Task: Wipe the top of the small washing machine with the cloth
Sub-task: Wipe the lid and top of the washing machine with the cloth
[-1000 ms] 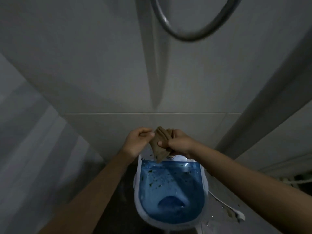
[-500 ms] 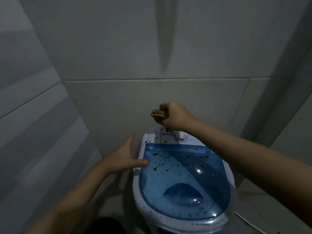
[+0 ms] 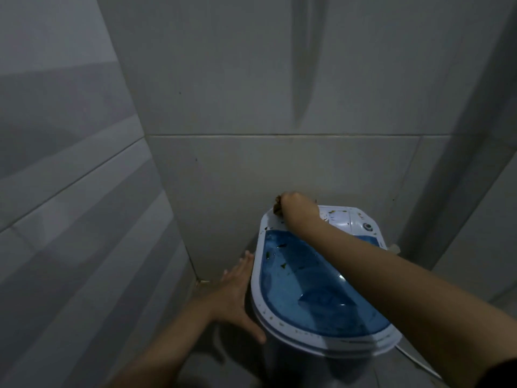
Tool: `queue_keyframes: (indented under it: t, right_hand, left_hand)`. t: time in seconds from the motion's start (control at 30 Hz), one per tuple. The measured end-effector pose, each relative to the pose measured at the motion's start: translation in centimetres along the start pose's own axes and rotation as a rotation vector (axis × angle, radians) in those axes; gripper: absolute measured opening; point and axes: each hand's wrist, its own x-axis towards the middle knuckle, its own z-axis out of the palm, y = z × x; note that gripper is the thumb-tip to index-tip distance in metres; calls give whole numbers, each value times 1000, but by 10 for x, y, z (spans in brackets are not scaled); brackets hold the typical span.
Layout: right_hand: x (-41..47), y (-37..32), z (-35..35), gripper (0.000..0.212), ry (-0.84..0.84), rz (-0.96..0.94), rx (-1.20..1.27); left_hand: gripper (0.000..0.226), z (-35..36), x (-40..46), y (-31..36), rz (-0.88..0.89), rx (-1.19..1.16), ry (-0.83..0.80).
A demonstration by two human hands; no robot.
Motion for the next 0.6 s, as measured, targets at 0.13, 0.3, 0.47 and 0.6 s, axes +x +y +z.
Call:
queue_keyframes:
  t: [0.13,0.3,0.47,0.6]
  right_hand:
    - [1,-12,13,24,0,-50,-91]
    - [-5,-5,20,38,-43,-196,-36]
    - [-19,-8,26,47,-119,-360,1]
    - [-35,-17,26,51,-168,-410,42]
  left_hand:
    - [152,6,9,-5,31,3,41]
    - [150,12,12,-7,20,20,67]
    - [151,16,16,-11,27,28,98]
    - [148,16,15,-10,42,15,94]
